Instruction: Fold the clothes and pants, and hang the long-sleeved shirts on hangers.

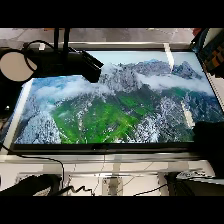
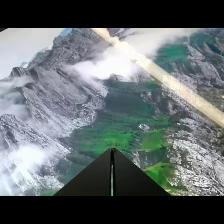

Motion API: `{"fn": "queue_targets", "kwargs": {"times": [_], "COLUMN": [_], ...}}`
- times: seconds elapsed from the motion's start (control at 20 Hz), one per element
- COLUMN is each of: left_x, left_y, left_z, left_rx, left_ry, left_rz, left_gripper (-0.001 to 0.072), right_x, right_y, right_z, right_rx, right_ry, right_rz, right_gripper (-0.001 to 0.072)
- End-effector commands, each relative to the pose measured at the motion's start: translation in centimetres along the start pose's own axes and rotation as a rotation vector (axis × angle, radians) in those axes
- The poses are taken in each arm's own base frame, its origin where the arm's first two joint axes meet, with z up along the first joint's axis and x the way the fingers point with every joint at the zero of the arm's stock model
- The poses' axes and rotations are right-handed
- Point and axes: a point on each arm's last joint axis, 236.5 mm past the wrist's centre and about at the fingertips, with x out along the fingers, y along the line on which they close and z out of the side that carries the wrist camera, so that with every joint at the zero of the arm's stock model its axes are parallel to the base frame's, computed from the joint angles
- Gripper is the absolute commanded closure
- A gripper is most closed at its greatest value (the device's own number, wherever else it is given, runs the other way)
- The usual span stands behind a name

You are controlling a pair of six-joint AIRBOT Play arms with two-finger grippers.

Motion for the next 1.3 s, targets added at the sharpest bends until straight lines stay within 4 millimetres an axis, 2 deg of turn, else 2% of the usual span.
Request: {"fn": "queue_targets", "kwargs": {"times": [0.0,0.1,0.2,0.3,0.4,0.45,0.65,0.8,0.95,1.05,1.15,1.25], "left_x": [0.0,0.0,0.0,0.0,0.0,0.0,0.0,0.0,0.0,0.0,0.0,0.0], "left_y": [0.1,0.1,0.1,0.1,0.1,0.1,0.0,0.0,0.0,0.0,0.0,0.0], "left_z": [0.0,0.0,0.0,0.0,0.0,0.0,0.0,0.0,0.0,0.0,0.0,0.0], "left_rx": [0.001,0.008,0.008,0.007,0.007,0.007,0.007,0.007,0.007,0.007,0.007,0.007], "left_ry": [-0.001,-0.001,-0.001,-0.001,-0.001,-0.001,-0.001,-0.001,-0.001,-0.001,-0.001,-0.001], "left_rz": [0.002,0.002,0.002,0.001,0.001,0.001,0.001,0.001,0.001,0.001,0.001,0.001], "left_gripper": [0.0689,0.0689,0.0689,0.0689,0.0689,0.0689,0.0689,0.0689,0.0689,0.0689,0.0689,0.0689], "right_x": [0.0,0.0,-0.1,-0.8,-2.2,-3.2,-7.8,-12.5,-16.2,-17.5,-18.4,-18.9], "right_y": [-0.5,0.0,1.9,5.5,10.0,12.5,22.6,30.4,37.0,40.1,42.2,43.5], "right_z": [0.3,0.3,0.9,1.6,2.2,2.4,1.5,-1.5,-7.1,-11.6,-15.8,-18.9], "right_rx": [-0.017,-0.019,-0.031,-0.062,-0.116,-0.154,-0.411,-0.597,-0.821,-0.964,-1.071,-1.154], "right_ry": [-0.011,-0.013,-0.039,-0.075,-0.124,-0.155,-0.301,-0.438,-0.531,-0.545,-0.546,-0.553], "right_rz": [-0.021,0.002,0.081,0.206,0.329,0.384,0.496,0.566,0.623,0.644,0.663,0.664], "right_gripper": [0.0019,0.0022,0.0043,0.0284,0.0577,0.0691,0.0692,0.0692,0.0692,0.0691,0.0692,0.0691]}}
